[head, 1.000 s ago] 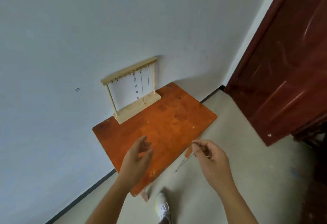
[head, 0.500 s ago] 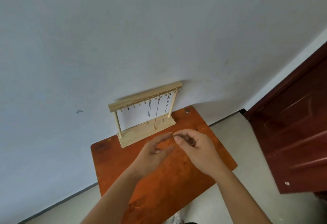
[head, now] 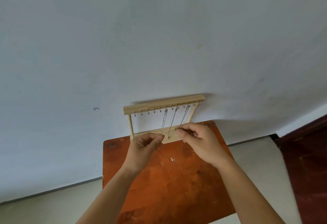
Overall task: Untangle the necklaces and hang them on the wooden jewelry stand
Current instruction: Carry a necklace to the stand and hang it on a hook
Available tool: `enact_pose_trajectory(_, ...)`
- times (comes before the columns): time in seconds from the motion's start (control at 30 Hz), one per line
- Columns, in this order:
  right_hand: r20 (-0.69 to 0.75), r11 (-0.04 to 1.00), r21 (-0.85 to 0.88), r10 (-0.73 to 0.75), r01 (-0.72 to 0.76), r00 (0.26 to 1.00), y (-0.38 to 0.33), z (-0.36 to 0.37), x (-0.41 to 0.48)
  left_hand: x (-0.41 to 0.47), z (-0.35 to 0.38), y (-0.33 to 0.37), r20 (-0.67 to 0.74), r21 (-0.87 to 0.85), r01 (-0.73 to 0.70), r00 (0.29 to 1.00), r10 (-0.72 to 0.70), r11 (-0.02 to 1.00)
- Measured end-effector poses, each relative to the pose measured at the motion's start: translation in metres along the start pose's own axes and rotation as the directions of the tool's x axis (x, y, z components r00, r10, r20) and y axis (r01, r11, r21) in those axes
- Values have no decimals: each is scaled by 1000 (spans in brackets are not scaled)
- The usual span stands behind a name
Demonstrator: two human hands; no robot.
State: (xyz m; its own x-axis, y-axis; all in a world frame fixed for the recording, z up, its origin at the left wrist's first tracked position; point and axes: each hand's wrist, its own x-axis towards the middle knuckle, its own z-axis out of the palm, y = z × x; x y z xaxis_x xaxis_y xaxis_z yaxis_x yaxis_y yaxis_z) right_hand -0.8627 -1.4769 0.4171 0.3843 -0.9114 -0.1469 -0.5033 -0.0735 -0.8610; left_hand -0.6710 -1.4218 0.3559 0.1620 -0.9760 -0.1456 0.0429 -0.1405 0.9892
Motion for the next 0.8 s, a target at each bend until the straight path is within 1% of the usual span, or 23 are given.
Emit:
enact_pose_trajectory(0.1,116,998,-45,-31,36,993,-13,-5,27,7,-3,3,-95,-95,87,991,-96,992)
enact_pose_trajectory(0.27,138,985,-140,-86,105,987,-25,2,68,25,-11,-2,-208,-171,159,959,-193,972)
enact_pose_trajectory(0.4,138,954,-236,-157,187,978,-31,12,91,35,-16,-6,-223,-342,241,918,-327,908)
enact_pose_trajectory(0.5,133,934,-281,-190,221,973,-35,20,105,39,-17,-6,-239,-417,264,891,-386,869)
enact_pose_trajectory(0.7,149,862,-434,-217,261,965,-42,33,116,41,-16,-12,-279,-460,303,843,-460,835)
enact_pose_trajectory(0.8,131,786,-533,-290,314,948,-47,34,111,40,-16,-16,-293,-456,306,835,-466,835)
